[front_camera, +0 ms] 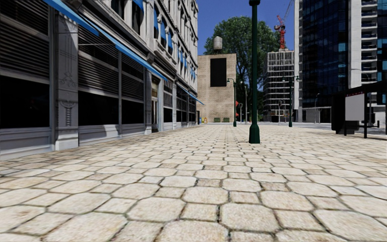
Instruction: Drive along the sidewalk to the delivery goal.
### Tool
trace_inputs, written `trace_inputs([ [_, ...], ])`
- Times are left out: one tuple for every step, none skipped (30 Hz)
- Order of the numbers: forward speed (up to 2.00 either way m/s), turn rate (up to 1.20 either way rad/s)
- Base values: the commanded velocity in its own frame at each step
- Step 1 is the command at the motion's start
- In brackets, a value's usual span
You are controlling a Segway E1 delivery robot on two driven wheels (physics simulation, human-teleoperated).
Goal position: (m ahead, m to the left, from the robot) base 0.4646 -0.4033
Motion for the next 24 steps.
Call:
trace_inputs([
  [0.00,0.00],
  [0.00,0.00],
  [0.00,0.00],
  [0.00,0.00],
  [0.00,0.00],
  [0.00,0.00],
  [0.00,0.00],
  [0.00,0.00],
  [0.00,0.00],
  [0.00,0.00],
  [0.00,0.00],
  [0.00,-0.02],
  [0.00,-0.12],
  [0.00,-0.12],
  [0.00,-0.18],
  [0.00,-0.20],
  [0.00,-0.21],
  [0.00,-0.21],
  [0.00,-0.21],
  [0.00,-0.22],
  [0.00,-0.22],
  [0.00,-0.22],
  [0.00,-0.10],
  [0.00,0.00],
])
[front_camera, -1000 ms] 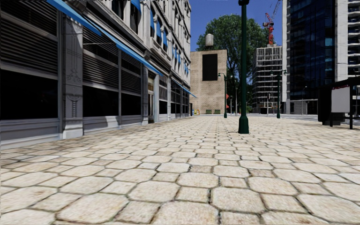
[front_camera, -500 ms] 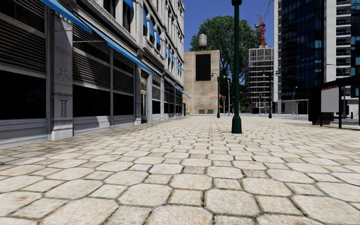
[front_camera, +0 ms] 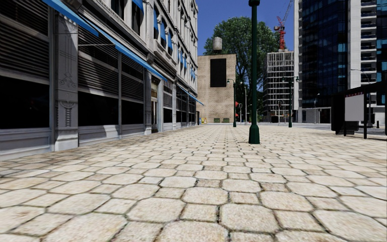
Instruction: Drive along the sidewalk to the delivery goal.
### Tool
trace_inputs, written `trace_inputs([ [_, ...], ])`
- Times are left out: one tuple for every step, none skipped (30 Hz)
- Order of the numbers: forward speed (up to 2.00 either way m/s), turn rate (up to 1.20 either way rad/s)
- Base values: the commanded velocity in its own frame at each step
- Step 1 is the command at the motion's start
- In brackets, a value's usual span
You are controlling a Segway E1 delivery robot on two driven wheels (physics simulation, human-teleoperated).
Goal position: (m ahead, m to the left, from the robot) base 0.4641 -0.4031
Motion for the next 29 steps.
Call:
trace_inputs([
  [0.00,0.00],
  [0.00,0.00],
  [0.00,0.00],
  [0.00,0.00],
  [0.00,0.00],
  [0.00,0.00],
  [0.00,0.00],
  [0.00,0.00],
  [0.00,0.00],
  [0.00,0.00],
  [0.00,0.00],
  [0.00,0.00],
  [0.00,0.00],
  [0.00,0.00],
  [0.00,0.00],
  [0.00,0.00],
  [0.00,0.00],
  [0.00,0.00],
  [0.00,0.00],
  [0.00,0.00],
  [0.00,0.00],
  [0.00,0.00],
  [0.00,0.00],
  [0.00,0.00],
  [0.00,0.00],
  [0.00,0.00],
  [0.00,0.00],
  [0.00,0.00],
  [0.00,0.00],
])
